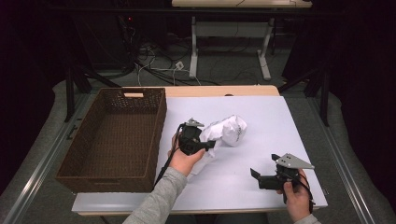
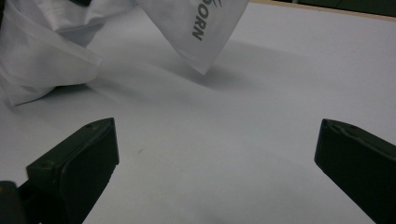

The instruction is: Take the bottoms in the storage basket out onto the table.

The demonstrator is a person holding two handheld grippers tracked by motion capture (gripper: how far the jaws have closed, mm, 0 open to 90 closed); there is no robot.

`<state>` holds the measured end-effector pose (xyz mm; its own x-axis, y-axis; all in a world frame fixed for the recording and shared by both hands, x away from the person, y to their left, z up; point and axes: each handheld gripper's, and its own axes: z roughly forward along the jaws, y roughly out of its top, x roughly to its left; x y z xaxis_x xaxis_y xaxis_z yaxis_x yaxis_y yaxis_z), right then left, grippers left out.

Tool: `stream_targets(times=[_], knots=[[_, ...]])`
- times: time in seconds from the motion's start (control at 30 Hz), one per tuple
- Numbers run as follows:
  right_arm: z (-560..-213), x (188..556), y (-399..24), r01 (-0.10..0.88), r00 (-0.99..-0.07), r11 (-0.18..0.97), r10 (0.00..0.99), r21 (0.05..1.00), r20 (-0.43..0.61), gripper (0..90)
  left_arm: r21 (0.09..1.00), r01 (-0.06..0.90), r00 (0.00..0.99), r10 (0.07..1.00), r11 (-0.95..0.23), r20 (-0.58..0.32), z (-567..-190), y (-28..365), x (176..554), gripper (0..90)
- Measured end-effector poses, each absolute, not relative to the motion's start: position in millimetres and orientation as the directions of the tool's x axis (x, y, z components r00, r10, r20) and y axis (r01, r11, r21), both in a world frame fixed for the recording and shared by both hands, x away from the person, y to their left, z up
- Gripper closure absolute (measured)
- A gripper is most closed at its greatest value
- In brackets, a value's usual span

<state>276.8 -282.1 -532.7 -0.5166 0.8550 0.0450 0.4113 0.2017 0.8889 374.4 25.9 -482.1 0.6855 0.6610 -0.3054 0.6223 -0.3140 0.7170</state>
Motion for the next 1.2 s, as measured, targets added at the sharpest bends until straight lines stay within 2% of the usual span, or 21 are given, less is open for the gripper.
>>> stream_targets(times=[0.67, 0.87, 1.1, 1.2], knots=[[-533, 277, -282, 0.416, -0.52, 0.201, 0.852, 0.887, 0.051, 0.0, 0.697, 0.604, 0.729, 0.62, -0.386, -0.289, -514, -4, 359, 69.8], [-534, 278, -282, 0.422, -0.521, 0.203, 0.852, 0.884, 0.053, 0.0, 0.683, 0.584, 0.753, 0.607, -0.44, -0.253, -524, -15, 354, 67.7], [-534, 278, -283, 0.421, -0.521, 0.199, 0.852, 0.885, 0.056, 0.0, 0.683, 0.562, 0.766, 0.606, -0.468, -0.216, -521, -22, 348, 58.7], [-534, 278, -283, 0.421, -0.52, 0.199, 0.852, 0.885, 0.055, 0.0, 0.695, 0.546, 0.767, 0.613, -0.468, -0.19, -519, -23, 345, 50.7]])
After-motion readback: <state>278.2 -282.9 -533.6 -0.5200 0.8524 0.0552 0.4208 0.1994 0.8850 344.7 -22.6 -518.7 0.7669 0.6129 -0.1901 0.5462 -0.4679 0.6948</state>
